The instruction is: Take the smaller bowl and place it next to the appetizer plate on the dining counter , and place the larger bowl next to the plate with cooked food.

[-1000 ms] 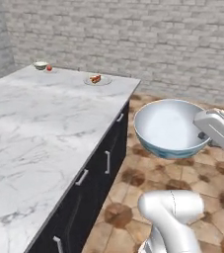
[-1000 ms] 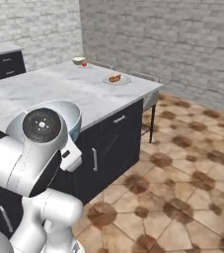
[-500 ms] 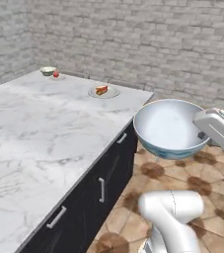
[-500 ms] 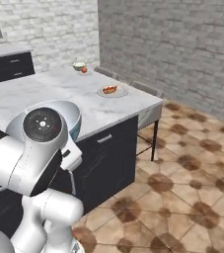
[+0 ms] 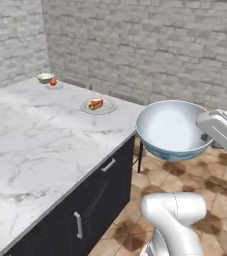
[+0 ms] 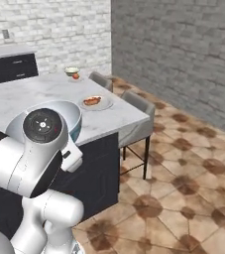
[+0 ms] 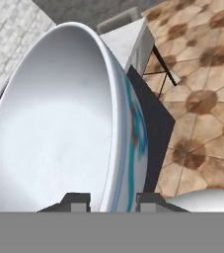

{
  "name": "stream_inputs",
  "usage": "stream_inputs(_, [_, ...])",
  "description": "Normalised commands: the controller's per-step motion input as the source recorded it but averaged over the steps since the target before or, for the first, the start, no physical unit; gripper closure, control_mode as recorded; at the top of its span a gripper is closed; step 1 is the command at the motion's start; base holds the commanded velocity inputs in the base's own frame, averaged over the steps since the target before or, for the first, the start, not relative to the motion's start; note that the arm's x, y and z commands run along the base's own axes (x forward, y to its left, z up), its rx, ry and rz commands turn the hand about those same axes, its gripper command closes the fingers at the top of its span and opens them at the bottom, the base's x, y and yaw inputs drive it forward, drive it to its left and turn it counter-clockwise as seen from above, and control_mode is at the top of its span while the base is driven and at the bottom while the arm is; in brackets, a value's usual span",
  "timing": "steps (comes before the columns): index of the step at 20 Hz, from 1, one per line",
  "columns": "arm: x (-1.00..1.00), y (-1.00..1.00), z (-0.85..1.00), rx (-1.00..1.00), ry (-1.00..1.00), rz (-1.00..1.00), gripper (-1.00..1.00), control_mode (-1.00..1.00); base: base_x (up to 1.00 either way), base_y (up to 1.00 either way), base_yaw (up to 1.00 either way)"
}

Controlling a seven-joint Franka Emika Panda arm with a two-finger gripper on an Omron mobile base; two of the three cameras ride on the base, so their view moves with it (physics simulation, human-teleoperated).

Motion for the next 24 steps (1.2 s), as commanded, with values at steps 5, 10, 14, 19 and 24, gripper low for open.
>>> stream_inputs(5, [0.0,0.0,0.0,0.0,0.0,0.0,1.0,1.0,0.78,-1.0,0.32])
stream_inputs(10, [0.0,0.0,0.0,0.0,0.0,0.0,1.0,1.0,0.66,-1.0,0.34])
stream_inputs(14, [0.0,0.0,0.0,0.0,0.0,0.0,1.0,1.0,0.51,-1.0,0.37])
stream_inputs(19, [0.0,0.0,0.0,0.0,0.0,0.0,1.0,1.0,0.64,-1.0,0.41])
stream_inputs(24, [0.0,0.0,0.0,0.0,0.0,0.0,1.0,1.0,0.59,-1.0,0.48])
